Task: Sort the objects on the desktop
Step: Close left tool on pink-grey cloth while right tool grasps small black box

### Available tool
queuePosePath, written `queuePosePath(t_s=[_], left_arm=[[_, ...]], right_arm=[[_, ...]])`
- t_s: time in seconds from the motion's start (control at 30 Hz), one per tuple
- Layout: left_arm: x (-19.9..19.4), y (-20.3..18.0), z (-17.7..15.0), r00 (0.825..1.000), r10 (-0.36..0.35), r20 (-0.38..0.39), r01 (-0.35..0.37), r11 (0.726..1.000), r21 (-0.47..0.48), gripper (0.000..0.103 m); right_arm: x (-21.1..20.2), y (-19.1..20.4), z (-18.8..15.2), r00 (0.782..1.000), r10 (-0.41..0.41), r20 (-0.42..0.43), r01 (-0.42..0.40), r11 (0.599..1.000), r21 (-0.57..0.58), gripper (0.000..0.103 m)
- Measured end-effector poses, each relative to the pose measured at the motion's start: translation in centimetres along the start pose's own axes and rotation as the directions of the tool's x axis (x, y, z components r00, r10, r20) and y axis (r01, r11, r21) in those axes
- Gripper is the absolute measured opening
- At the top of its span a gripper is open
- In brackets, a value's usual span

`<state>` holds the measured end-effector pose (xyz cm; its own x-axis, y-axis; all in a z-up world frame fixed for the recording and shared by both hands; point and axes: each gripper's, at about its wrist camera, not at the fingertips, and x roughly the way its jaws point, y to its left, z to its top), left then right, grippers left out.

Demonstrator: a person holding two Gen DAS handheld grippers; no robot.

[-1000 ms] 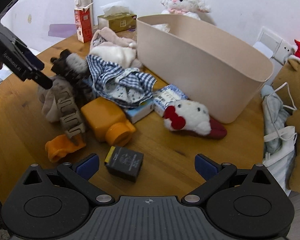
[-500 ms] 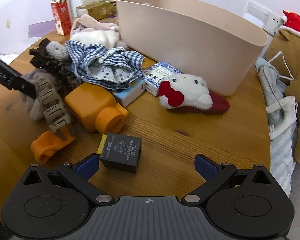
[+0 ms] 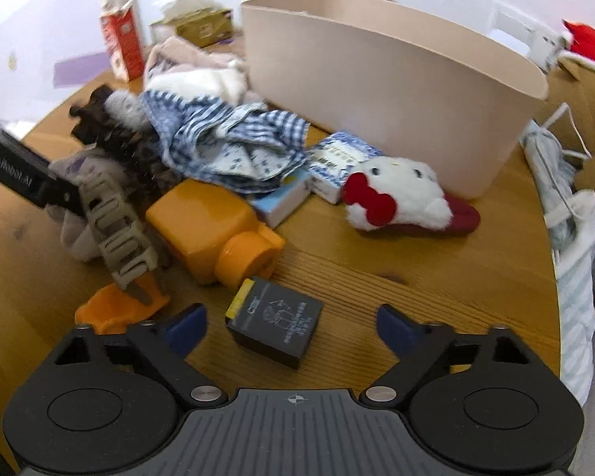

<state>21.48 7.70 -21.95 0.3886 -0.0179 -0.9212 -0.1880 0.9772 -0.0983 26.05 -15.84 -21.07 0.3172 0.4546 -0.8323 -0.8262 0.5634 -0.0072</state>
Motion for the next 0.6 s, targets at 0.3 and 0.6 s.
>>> queuePosePath(t_s=[0.3,0.6], left_arm=[[-0.8,-0.2,-0.8,1.000,-0.013,0.021,0.013,1.000,0.005,0.045],[-2.2,0.6,-1.3,0.999,-0.025,0.031,0.025,1.000,0.004,0.040]], right_arm=[[0.2,0.7,0.1,0.999,0.029,-0.017,-0.030,0.999,-0.023,0.051],[-1.2,0.1,0.3,0.997,0.053,0.050,-0.050,0.998,-0.046,0.048]])
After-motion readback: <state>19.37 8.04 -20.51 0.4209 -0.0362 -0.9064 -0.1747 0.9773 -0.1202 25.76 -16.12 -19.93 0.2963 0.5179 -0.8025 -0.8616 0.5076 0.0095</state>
